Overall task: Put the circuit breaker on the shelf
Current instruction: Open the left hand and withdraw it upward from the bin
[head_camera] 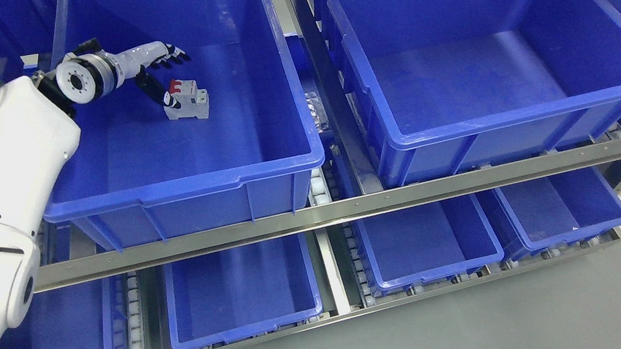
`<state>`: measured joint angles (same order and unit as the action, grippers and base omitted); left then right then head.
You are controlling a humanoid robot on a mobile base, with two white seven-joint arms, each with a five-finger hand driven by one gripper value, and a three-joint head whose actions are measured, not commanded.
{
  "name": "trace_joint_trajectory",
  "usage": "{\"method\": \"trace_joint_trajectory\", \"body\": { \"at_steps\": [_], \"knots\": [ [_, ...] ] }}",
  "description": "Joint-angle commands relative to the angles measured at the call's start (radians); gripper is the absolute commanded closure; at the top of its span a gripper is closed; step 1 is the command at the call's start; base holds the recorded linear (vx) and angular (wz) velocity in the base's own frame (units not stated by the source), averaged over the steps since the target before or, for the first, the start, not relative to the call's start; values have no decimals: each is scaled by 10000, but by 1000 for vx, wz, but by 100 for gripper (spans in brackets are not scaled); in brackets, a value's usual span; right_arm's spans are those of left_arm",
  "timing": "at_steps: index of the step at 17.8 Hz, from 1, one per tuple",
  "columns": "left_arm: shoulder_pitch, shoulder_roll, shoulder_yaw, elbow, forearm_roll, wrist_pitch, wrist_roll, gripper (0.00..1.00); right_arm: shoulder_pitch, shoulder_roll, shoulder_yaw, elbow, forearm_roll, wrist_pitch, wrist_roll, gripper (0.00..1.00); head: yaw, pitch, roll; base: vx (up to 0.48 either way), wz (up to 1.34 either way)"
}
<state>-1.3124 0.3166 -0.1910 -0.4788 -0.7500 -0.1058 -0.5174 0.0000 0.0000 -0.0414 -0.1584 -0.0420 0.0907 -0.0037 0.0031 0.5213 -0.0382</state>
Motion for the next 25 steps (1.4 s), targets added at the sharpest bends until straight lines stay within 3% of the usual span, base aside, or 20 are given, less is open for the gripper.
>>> {"method": "trace_joint_trajectory", "body": {
  "at_steps": [1, 3, 6, 8, 11, 15, 19, 25],
  "knots": [
    [-619, -35, 3188, -886, 487, -31, 706, 1, 169, -175, 0, 4, -10, -432, 6, 0, 0, 0, 0, 0, 0],
    [-804, -615, 5122, -1208, 1740, -47, 1976, 1, 169, -175, 0, 4, 6, -432, 6, 0, 0, 0, 0, 0, 0],
    [-287, -1522, 6861, -2476, 4744, -16, 4383, 0, 169, -175, 0, -11, 6, -432, 6, 0, 0, 0, 0, 0, 0],
    [907, -1966, 6819, -4420, 5061, 334, 4606, 0, 169, -175, 0, 4, -10, -432, 6, 0, 0, 0, 0, -6, -3],
    [2871, -2841, 6666, -8286, 5199, 2342, 4332, 0, 169, -175, 0, -11, 6, -432, 6, 0, 0, 0, 0, -4, -2],
    [4608, -2991, 6390, -11328, 5276, 2362, 4131, 0, 169, -175, 0, 4, -10, -432, 6, 0, 0, 0, 0, 2, 28],
    [5497, -2991, 6161, -12192, 5368, 1950, 4131, 0, 169, -175, 0, 4, 6, -432, 6, 0, 0, 0, 0, -65, -47],
    [7202, -2991, 5684, -12224, 5414, 1073, 4223, 0, 169, -175, 0, 4, 6, -432, 6, 0, 0, 0, 0, -366, -113]
  ]
}}
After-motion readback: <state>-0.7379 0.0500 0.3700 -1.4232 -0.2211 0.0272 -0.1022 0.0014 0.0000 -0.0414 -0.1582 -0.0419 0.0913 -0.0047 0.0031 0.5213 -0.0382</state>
